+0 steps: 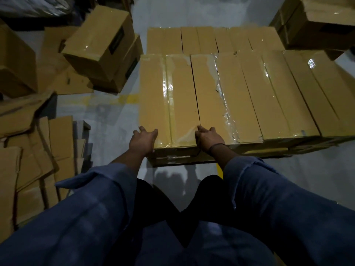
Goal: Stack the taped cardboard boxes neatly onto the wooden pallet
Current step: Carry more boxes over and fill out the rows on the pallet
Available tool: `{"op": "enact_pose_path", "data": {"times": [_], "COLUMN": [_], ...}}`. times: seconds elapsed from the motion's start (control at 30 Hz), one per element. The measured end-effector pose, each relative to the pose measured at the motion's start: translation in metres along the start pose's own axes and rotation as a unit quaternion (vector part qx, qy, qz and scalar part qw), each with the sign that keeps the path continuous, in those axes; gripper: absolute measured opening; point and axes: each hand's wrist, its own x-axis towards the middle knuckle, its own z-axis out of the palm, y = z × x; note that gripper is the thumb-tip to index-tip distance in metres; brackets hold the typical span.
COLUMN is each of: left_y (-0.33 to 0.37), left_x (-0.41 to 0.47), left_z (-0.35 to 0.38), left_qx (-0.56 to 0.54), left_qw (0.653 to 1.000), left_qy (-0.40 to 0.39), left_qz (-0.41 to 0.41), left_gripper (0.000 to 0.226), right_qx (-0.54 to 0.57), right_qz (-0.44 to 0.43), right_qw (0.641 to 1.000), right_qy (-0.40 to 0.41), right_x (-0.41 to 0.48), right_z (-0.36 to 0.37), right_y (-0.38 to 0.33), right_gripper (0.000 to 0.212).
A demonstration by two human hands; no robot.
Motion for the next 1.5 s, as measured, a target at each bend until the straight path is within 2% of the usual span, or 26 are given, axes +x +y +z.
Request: {"op": "enact_pose_path", "data": {"times": [0.13,0.2,0.27,0.33,0.43,0.67,0.83,0.97,1.13,1.27,1.5], "left_y": [0.007,0.013,0.022,0.032,0.043,0.039,0.020,-0.008,-0.067,-0.132,-0.228], "left_x": [-0.005,-0.013,-0.021,-0.031,-0.046,-0.083,-0.106,-0.110,-0.092,-0.063,-0.009], "left_z": [-0.012,-0.026,-0.040,-0.055,-0.081,-0.142,-0.173,-0.178,-0.180,-0.194,-0.247], "left_qx": [0.000,0.013,0.017,0.004,-0.019,-0.061,-0.095,-0.146,-0.167,-0.170,-0.163], "left_qw": [0.999,0.998,0.999,0.999,0.998,0.994,0.988,0.979,0.978,0.978,0.971], "left_qy": [-0.042,-0.056,-0.043,-0.023,0.008,0.073,0.114,0.139,0.118,0.110,0.151], "left_qz": [-0.010,0.007,0.028,0.045,0.053,0.060,0.043,0.019,0.028,0.042,0.090], "left_gripper": [0.087,0.081,0.078,0.080,0.078,0.060,0.060,0.060,0.061,0.061,0.060], "right_qx": [0.012,0.020,0.029,0.040,0.048,0.070,0.084,0.089,0.095,0.120,0.183], "right_qz": [0.004,0.004,0.009,0.012,0.015,0.011,-0.004,-0.010,-0.013,0.020,0.075], "right_qw": [0.999,0.998,0.997,0.997,0.998,0.996,0.993,0.991,0.990,0.986,0.972], "right_qy": [-0.032,-0.054,-0.064,-0.061,-0.037,0.044,0.082,0.099,0.108,0.116,0.129], "right_x": [-0.004,-0.009,-0.019,-0.029,-0.045,-0.065,-0.067,-0.057,-0.026,0.012,0.073], "right_z": [-0.001,-0.008,-0.018,-0.032,-0.066,-0.149,-0.188,-0.206,-0.221,-0.229,-0.259], "right_y": [-0.001,-0.005,-0.008,-0.010,-0.014,-0.027,-0.049,-0.076,-0.124,-0.170,-0.254], "right_gripper": [0.046,0.041,0.036,0.043,0.052,0.050,0.051,0.054,0.054,0.052,0.052]}}
